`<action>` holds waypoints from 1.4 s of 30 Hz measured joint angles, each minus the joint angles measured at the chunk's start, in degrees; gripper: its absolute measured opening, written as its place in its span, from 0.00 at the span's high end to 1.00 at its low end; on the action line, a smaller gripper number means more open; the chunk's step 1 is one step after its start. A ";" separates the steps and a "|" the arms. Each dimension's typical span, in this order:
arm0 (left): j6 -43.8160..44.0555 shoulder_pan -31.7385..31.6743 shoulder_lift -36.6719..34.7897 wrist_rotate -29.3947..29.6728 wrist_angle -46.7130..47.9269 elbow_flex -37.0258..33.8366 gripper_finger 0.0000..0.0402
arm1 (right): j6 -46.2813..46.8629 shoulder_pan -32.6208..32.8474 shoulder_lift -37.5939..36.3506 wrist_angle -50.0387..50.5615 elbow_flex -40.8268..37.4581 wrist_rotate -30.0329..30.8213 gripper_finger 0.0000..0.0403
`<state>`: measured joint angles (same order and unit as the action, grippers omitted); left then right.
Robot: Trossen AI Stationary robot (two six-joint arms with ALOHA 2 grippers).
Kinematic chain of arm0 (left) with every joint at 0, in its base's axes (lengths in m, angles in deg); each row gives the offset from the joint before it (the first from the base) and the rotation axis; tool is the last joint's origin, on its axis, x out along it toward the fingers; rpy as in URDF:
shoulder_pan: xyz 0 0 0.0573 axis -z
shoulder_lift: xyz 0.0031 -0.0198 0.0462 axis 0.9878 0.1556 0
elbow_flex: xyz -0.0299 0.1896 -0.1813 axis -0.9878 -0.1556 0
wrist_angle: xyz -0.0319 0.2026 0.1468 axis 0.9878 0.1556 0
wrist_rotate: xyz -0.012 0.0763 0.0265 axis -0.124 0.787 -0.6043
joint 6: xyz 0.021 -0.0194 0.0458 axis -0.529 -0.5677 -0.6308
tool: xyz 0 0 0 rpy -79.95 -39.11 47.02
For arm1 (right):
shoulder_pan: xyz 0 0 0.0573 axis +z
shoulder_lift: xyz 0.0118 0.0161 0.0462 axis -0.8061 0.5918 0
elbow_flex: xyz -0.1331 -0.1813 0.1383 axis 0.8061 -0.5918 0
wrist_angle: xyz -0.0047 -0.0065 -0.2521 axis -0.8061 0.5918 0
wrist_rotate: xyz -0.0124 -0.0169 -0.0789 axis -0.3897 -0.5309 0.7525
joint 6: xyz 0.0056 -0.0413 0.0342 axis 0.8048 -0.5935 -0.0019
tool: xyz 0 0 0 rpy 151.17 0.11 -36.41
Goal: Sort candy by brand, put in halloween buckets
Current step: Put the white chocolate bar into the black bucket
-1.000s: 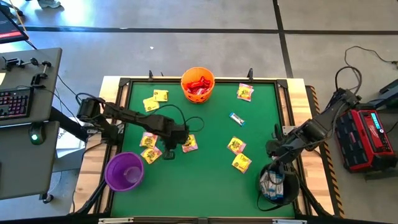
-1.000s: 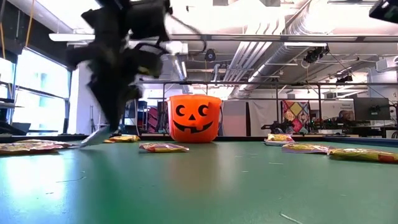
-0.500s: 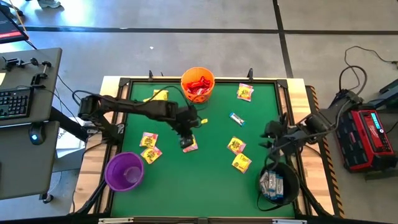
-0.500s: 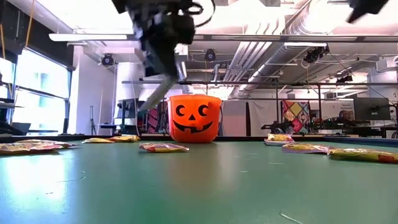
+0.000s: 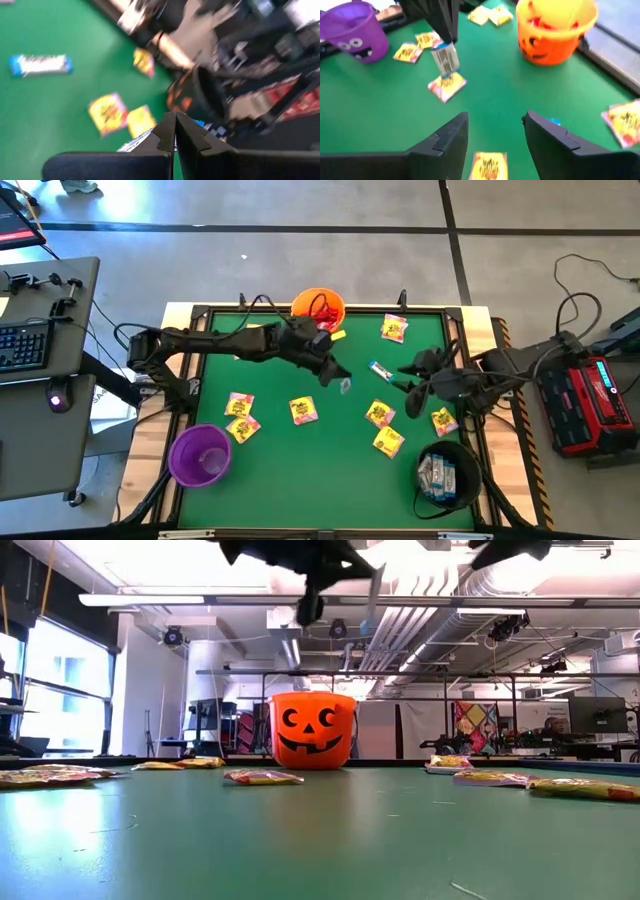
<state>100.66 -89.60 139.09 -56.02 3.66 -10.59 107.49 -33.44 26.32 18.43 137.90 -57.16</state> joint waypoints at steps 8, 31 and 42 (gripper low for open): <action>4.05 -0.90 0.00 4.17 -13.13 0.02 1.00 | -9.16 -4.25 3.37 -8.86 -0.02 1.55 0.48; 6.44 1.25 -0.07 14.64 -28.95 0.07 1.00 | -30.22 -4.57 11.91 -33.13 -0.04 21.39 0.41; 4.95 2.31 -0.09 16.13 -29.01 0.07 1.00 | -32.58 -4.45 12.71 -36.60 -0.04 21.53 0.77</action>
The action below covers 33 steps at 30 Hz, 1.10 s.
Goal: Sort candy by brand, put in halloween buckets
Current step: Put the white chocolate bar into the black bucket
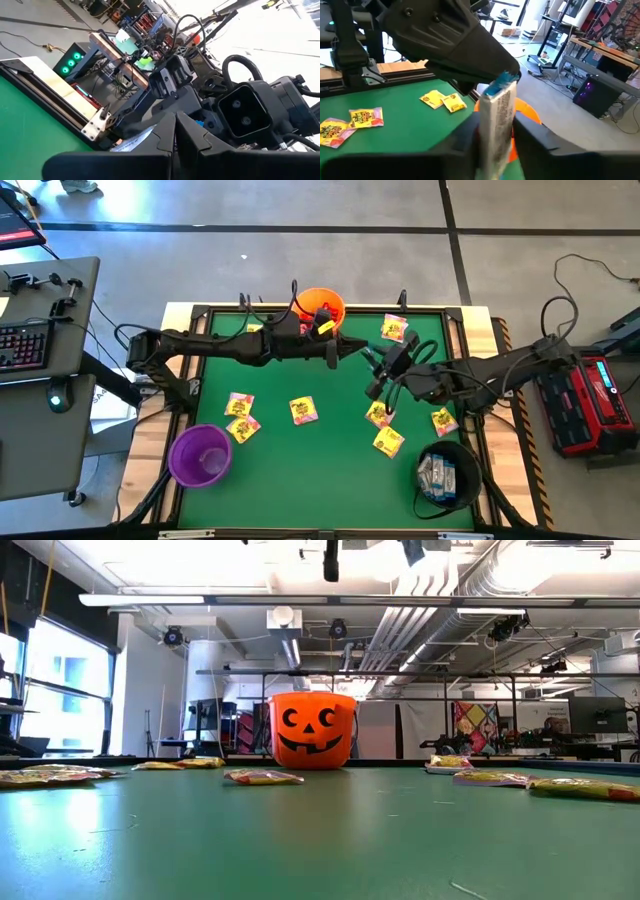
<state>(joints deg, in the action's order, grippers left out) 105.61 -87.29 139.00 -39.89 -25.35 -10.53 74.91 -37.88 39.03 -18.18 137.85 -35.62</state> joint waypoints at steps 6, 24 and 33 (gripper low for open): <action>-0.42 0.04 0.00 -0.34 0.22 0.00 0.99 | -0.38 0.02 -0.07 0.11 0.00 -1.33 0.97; -14.44 -0.11 0.02 1.16 1.04 -0.02 0.70 | 12.78 0.07 -2.59 26.62 11.88 -19.46 0.97; -17.16 -0.11 0.02 1.07 1.03 -0.02 0.66 | 27.20 3.88 -2.82 49.46 22.26 -38.41 0.97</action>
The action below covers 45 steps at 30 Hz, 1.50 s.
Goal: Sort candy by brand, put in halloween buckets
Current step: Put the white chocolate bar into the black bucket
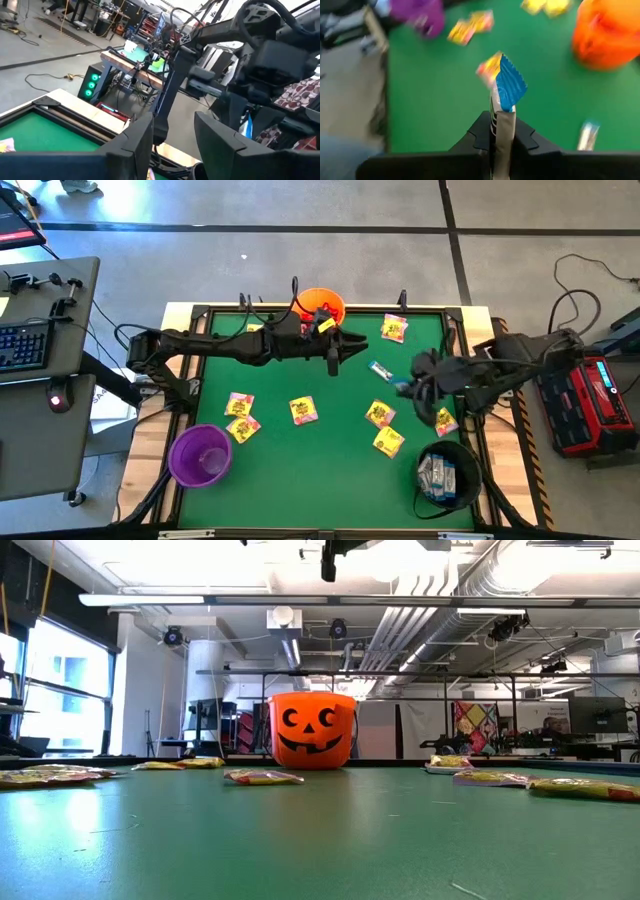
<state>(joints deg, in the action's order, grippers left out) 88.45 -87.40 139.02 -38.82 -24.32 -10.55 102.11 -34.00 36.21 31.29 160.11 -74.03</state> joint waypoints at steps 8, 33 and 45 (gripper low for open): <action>-2.37 0.00 0.00 0.07 0.13 0.00 0.66 | 19.26 10.20 -3.82 14.95 -1.01 -6.04 0.97; -4.55 0.00 0.00 0.44 2.71 -0.02 0.66 | 49.13 31.24 -5.99 -9.38 -33.01 -20.54 0.97; -4.94 0.00 0.00 0.42 3.76 -0.02 0.66 | 48.98 31.44 -5.97 -21.37 -44.78 -23.04 0.97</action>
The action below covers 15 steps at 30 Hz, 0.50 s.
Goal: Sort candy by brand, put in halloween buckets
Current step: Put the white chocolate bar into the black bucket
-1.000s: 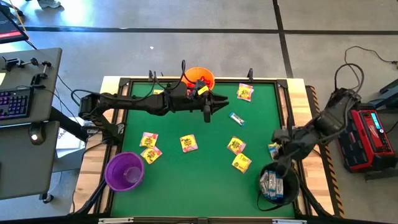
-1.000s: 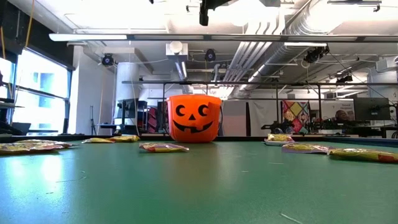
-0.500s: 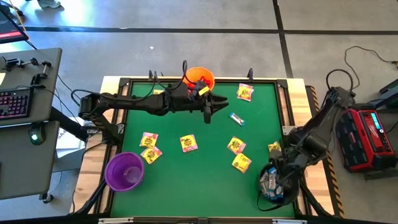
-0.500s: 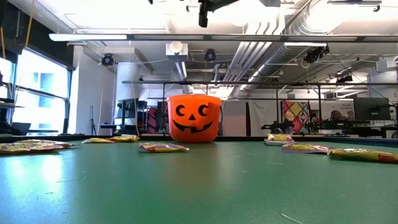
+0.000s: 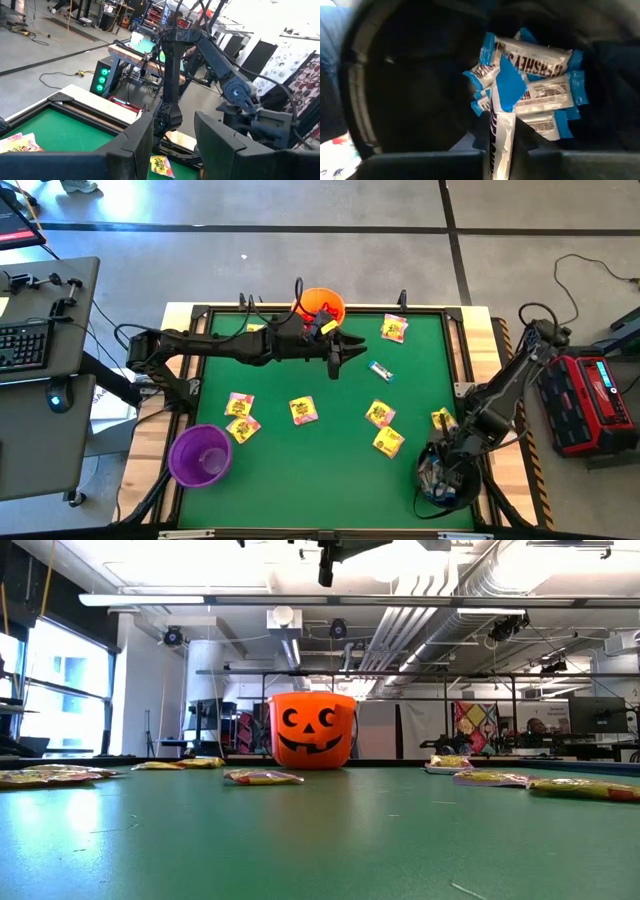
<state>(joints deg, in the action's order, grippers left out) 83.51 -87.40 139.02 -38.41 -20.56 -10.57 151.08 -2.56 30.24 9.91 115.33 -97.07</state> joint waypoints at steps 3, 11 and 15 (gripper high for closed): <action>-0.01 0.00 0.00 0.00 0.06 0.00 0.66 | 0.00 0.00 0.00 -1.05 -0.99 -0.36 0.96; 0.00 0.00 0.00 0.02 0.26 0.00 0.66 | -0.46 0.00 0.00 -2.37 -0.84 -1.46 0.82; -0.05 -0.11 0.00 0.02 0.35 0.00 0.66 | -0.53 0.00 0.02 -2.58 -0.16 -2.39 0.71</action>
<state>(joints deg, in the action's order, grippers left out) 83.45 -87.51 139.02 -38.39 -20.21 -10.57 150.55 -2.56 30.26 7.33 115.17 -99.46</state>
